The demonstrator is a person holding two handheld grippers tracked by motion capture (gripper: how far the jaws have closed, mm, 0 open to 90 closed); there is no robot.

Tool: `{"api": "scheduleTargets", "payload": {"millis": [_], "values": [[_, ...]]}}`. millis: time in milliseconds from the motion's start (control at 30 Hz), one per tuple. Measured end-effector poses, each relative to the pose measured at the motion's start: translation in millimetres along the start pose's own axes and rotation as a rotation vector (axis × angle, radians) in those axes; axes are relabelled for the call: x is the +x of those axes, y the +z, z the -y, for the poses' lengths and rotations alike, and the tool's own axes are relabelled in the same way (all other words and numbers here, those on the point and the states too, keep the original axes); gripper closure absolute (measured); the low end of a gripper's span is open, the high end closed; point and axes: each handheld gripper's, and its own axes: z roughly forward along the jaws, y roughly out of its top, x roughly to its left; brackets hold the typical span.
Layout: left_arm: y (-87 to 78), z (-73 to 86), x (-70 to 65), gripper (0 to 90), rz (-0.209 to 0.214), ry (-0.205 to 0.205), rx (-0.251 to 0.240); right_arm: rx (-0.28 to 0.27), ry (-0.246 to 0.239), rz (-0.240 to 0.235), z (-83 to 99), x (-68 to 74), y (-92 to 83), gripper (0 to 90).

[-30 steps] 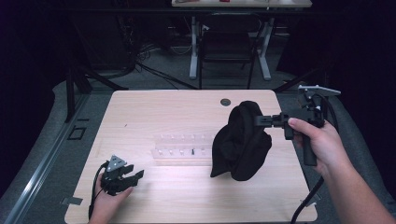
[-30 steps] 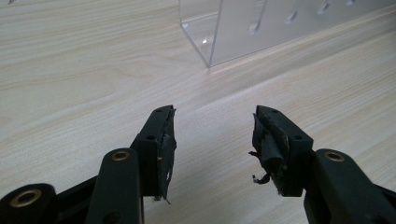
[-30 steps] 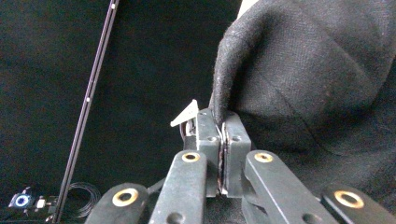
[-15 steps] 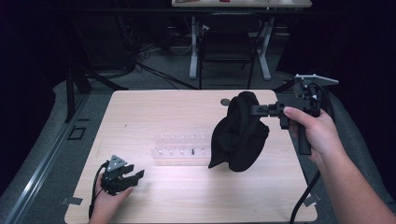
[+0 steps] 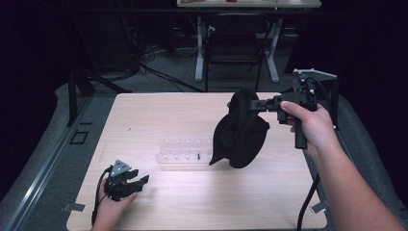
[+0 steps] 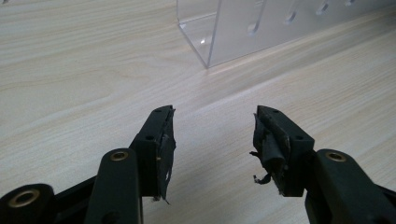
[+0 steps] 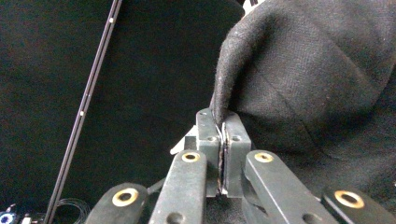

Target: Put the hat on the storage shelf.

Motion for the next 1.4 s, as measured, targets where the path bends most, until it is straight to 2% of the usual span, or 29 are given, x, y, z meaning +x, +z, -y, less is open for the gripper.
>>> {"api": "scheduleTargets", "payload": {"millis": [500, 800, 1167, 1400], "values": [[0.4, -0.3, 1.2, 47.7, 0.002, -0.003, -0.006, 0.013, 0.005, -0.01, -12.4, -0.6, 31.3, 88.5], [0.2, -0.9, 1.8, 47.7, 0.006, -0.001, 0.0, 0.017, -0.013, -0.009, -16.9, 1.3, 48.2, 88.5], [1.7, -1.1, 1.4, 47.7, 0.007, -0.005, -0.002, 0.026, -0.008, -0.007, -20.6, -2.5, 63.4, 88.5], [1.9, -1.2, 1.6, 47.7, 0.008, -0.004, 0.0, 0.023, -0.005, -0.004, -21.4, -6.6, 64.3, 88.4]]}}
